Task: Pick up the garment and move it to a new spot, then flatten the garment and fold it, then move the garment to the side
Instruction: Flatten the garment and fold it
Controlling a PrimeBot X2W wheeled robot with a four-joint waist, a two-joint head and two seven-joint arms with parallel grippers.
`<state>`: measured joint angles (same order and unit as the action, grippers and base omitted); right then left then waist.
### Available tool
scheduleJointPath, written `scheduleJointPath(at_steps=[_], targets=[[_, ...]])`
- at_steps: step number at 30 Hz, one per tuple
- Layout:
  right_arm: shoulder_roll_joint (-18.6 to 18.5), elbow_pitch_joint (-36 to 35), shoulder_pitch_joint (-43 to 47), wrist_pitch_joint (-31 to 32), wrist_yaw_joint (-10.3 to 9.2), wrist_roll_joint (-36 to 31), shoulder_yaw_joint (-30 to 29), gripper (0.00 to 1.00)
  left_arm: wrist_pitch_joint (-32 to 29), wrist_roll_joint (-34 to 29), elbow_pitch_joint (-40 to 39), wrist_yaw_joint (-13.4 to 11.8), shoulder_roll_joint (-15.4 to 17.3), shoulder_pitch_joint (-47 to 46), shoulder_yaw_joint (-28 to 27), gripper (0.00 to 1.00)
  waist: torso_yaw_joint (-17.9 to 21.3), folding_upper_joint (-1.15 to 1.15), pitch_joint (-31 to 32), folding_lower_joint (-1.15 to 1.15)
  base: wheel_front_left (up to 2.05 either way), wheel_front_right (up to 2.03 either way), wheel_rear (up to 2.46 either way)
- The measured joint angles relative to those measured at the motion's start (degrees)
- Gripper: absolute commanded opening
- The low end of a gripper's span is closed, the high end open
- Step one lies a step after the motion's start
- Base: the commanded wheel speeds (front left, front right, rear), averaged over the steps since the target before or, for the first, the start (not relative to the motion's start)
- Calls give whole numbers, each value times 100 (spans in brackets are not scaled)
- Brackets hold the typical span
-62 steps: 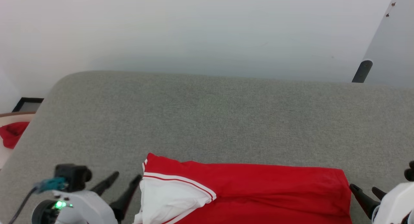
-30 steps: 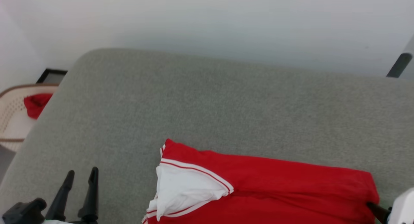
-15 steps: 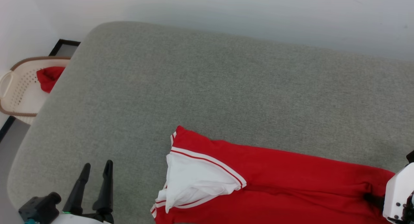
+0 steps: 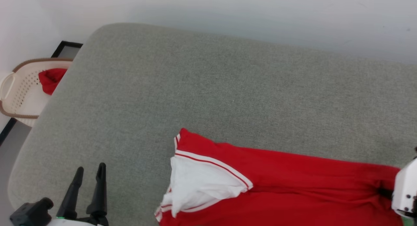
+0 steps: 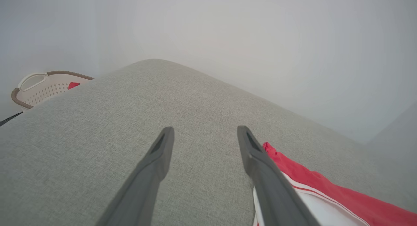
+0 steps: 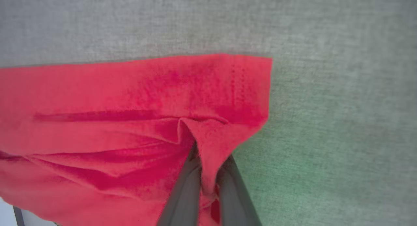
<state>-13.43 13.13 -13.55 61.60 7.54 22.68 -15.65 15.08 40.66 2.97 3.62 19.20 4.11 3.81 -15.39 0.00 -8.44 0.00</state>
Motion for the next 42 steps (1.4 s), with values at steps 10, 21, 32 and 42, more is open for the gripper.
scheduleJointPath(at_steps=[10,21,32,42], targets=[[-412,422,-83,-164,-1,-194,-566,0,0,-97,-15,67,-63,233,-177,100,157,0,211,0,0,0,0],[-705,593,-24,-129,-1,-269,-804,0,-1,-135,-21,74,-7,558,-331,100,343,0,531,0,0,0,0],[296,-1035,108,989,-3,960,-482,0,-130,-58,-136,4,27,773,-353,100,580,0,907,0,0,0,0],[1032,-1871,51,1078,-3,1121,615,0,-204,-25,-105,0,-35,649,-158,100,398,0,1009,0,0,0,0]])
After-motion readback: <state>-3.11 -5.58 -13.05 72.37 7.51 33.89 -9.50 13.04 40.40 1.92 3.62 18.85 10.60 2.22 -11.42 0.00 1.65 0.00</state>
